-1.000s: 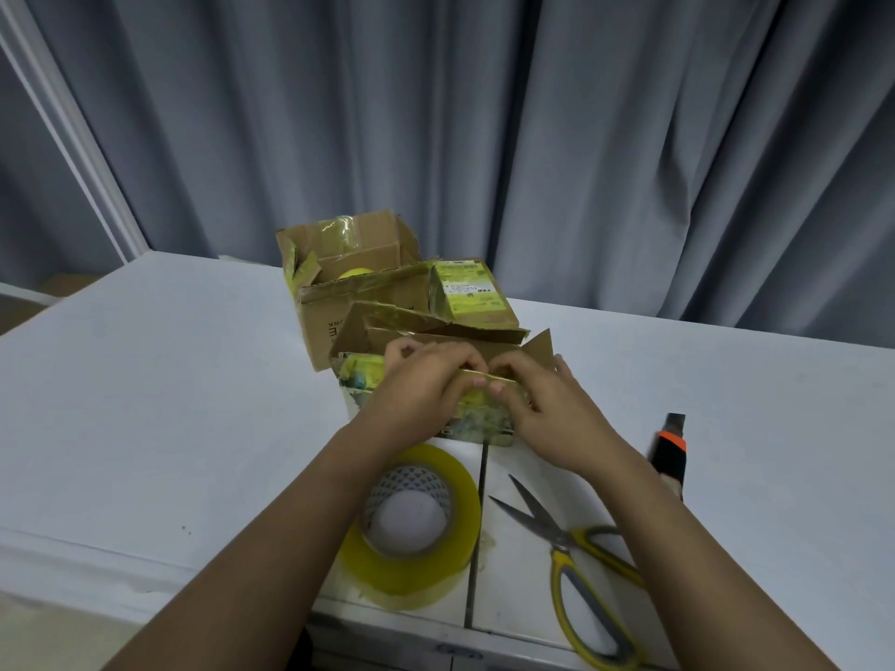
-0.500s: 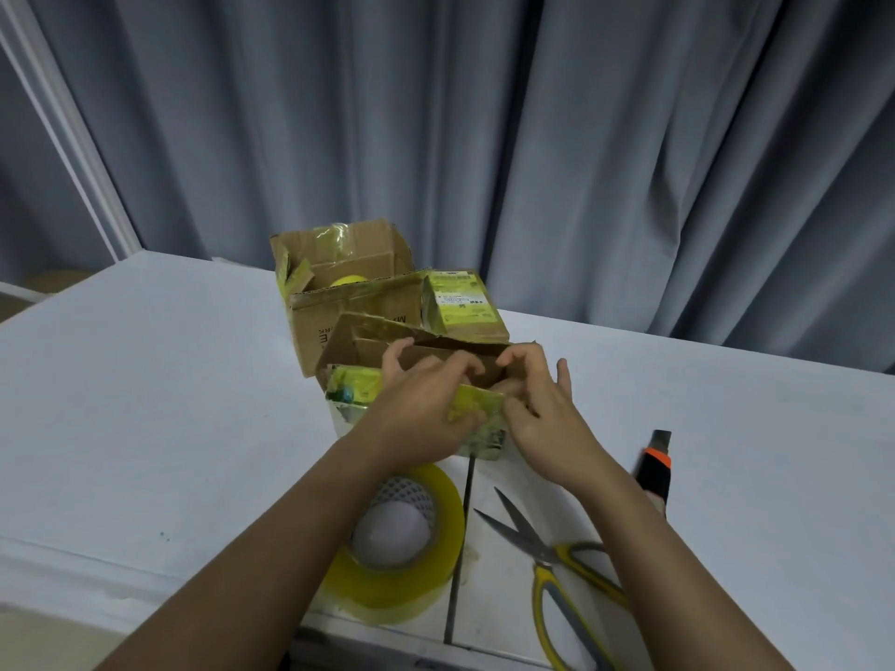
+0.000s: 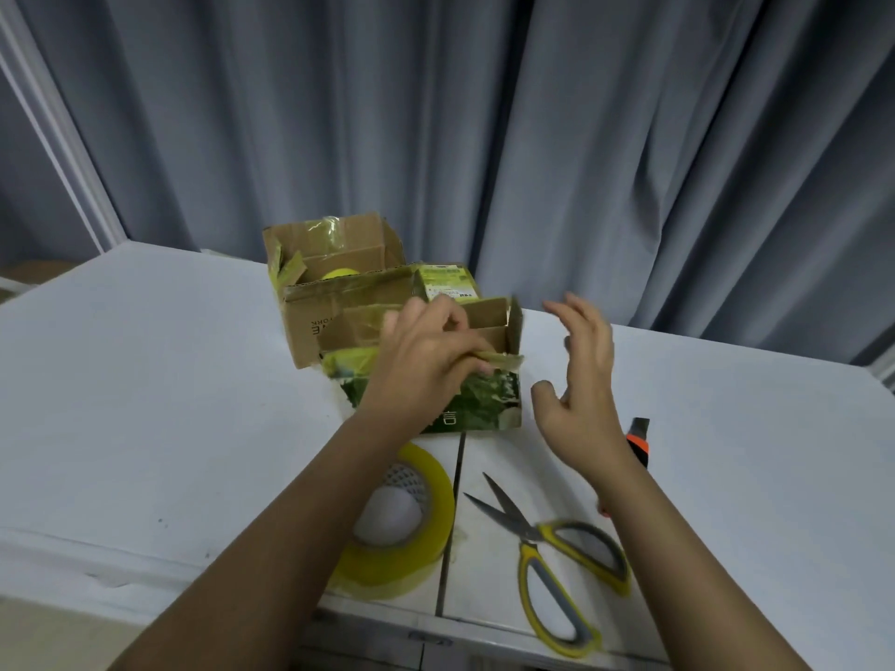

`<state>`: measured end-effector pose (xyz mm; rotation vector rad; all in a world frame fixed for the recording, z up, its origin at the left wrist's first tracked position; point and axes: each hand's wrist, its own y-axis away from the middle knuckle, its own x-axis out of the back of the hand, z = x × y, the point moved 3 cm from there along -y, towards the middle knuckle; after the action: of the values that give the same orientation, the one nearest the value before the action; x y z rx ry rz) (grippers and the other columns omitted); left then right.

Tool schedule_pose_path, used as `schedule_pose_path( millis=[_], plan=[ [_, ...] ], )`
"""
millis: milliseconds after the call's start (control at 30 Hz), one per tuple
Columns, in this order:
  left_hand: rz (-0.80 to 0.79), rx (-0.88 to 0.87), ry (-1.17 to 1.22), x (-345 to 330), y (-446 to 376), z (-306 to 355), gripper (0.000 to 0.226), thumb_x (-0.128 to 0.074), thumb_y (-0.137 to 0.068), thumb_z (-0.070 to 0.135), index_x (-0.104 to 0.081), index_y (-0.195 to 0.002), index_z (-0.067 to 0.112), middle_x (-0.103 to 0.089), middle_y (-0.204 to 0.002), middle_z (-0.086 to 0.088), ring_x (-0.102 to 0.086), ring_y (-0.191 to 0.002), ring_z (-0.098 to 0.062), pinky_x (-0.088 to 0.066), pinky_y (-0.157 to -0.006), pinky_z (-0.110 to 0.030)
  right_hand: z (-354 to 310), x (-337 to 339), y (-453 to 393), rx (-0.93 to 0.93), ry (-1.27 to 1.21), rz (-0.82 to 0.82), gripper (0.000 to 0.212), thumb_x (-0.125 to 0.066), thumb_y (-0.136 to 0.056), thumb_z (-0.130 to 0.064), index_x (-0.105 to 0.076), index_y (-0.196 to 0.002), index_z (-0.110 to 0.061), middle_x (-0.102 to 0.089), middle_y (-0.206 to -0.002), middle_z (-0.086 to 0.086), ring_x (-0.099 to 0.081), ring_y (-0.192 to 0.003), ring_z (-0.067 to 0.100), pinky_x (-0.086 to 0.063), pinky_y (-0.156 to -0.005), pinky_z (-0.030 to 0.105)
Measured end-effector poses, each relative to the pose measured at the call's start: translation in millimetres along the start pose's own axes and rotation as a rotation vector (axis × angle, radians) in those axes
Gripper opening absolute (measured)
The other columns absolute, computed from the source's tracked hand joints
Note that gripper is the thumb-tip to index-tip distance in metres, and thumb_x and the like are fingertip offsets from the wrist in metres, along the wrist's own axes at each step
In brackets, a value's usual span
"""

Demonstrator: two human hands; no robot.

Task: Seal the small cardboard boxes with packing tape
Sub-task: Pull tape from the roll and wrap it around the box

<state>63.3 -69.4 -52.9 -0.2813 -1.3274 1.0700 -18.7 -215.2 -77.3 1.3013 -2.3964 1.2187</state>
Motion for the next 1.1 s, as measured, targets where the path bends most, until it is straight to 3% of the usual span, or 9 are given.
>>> schedule_pose_path(
  millis=[100, 233, 333, 467, 633, 767, 867, 967, 1100],
  plan=[
    [-0.056, -0.115, 0.001, 4.1, 1.3, 5.4, 0.011, -0.073, -0.076, 0.025, -0.075, -0.082, 0.016, -0.058, -0.083, -0.005, -0.052, -0.076, -0.024, -0.035, -0.067, -0.033, 8.4, 6.4, 1.0, -0.130, -0.047, -0.103, 0.079, -0.044, -0.076, 0.001, -0.024, -0.137, -0.045, -0.018, -0.152, -0.010, -0.014, -0.142, 0.008, -0.021, -0.115, 0.033],
    [-0.034, -0.268, 0.008, 12.9, 1.7, 13.1, 0.016, -0.061, -0.084, 0.026, -0.074, -0.085, 0.017, -0.059, -0.085, -0.003, -0.042, -0.079, -0.014, -0.026, -0.067, -0.025, 18.2, 13.4, -2.4, -0.409, -0.418, -0.041, 0.064, -0.040, -0.085, -0.012, -0.027, -0.142, -0.037, -0.030, -0.146, -0.013, -0.030, -0.134, 0.008, -0.033, -0.109, 0.033],
    [0.006, -0.298, 0.007, 15.1, 7.3, 11.0, 0.013, -0.062, -0.085, 0.020, -0.072, -0.088, 0.012, -0.060, -0.090, -0.006, -0.048, -0.080, -0.017, -0.038, -0.065, -0.029, 25.0, 18.6, -2.4, -0.552, -0.600, -0.070, 0.059, -0.040, -0.078, -0.020, -0.042, -0.135, -0.034, -0.046, -0.140, -0.001, -0.044, -0.127, 0.018, -0.038, -0.102, 0.035],
    [0.038, -0.196, 0.092, 17.2, 12.0, -2.4, 0.016, -0.061, -0.086, 0.018, -0.071, -0.093, 0.008, -0.058, -0.102, -0.008, -0.055, -0.092, -0.018, -0.048, -0.074, -0.032, 13.9, 20.7, 1.7, -0.366, -0.491, -0.130, 0.043, -0.047, -0.077, -0.015, -0.055, -0.118, -0.024, -0.060, -0.115, 0.000, -0.058, -0.109, 0.015, -0.052, -0.083, 0.027],
    [0.026, 0.032, 0.320, 24.0, 11.3, -17.3, 0.031, -0.063, -0.086, 0.009, -0.061, -0.114, 0.023, -0.047, -0.122, 0.007, -0.040, -0.116, 0.010, -0.032, -0.096, -0.005, -1.5, 26.7, 0.9, -0.179, -0.384, -0.093, 0.033, -0.061, -0.090, -0.014, -0.059, -0.123, -0.017, -0.062, -0.119, -0.002, -0.058, -0.111, 0.008, -0.053, -0.080, 0.019],
    [-0.007, 0.149, 0.498, 29.2, 10.8, -15.3, 0.039, -0.052, -0.093, 0.001, -0.057, -0.118, 0.030, -0.044, -0.135, 0.008, -0.045, -0.122, 0.002, -0.039, -0.095, -0.010, -15.8, 21.4, 5.3, -0.087, -0.275, -0.034, 0.034, -0.061, -0.086, -0.029, -0.062, -0.120, -0.024, -0.058, -0.118, -0.007, -0.055, -0.112, 0.005, -0.051, -0.084, 0.018],
    [-0.046, 0.231, 0.682, 33.3, 10.1, -14.2, 0.030, -0.042, -0.096, 0.020, -0.057, -0.118, 0.032, -0.043, -0.139, 0.008, -0.042, -0.128, -0.002, -0.040, -0.102, -0.021, -21.3, 9.8, 10.7, -0.004, -0.181, 0.065, 0.032, -0.063, -0.089, -0.031, -0.060, -0.120, -0.030, -0.054, -0.112, -0.009, -0.053, -0.109, 0.006, -0.050, -0.080, 0.017],
    [-0.138, 0.200, 0.678, 32.8, 11.9, -7.6, 0.022, -0.053, -0.090, 0.035, -0.055, -0.112, 0.039, -0.038, -0.142, 0.010, -0.037, -0.131, 0.000, -0.041, -0.099, -0.018, -27.6, -3.5, 12.5, 0.075, -0.037, 0.150, 0.035, -0.061, -0.087, -0.036, -0.058, -0.122, -0.032, -0.050, -0.101, -0.008, -0.053, -0.099, 0.016, -0.054, -0.074, 0.031],
    [-0.112, 0.173, 0.565, 33.8, 13.0, -12.6, 0.029, -0.058, -0.091, 0.004, -0.054, -0.095, 0.032, -0.037, -0.143, 0.004, -0.037, -0.131, -0.002, -0.041, -0.101, -0.024, -31.0, -15.4, 9.8, 0.101, -0.102, 0.098, 0.036, -0.061, -0.090, -0.037, -0.054, -0.125, -0.039, -0.052, -0.107, -0.009, -0.053, -0.102, 0.014, -0.052, -0.077, 0.028]
  ],
)
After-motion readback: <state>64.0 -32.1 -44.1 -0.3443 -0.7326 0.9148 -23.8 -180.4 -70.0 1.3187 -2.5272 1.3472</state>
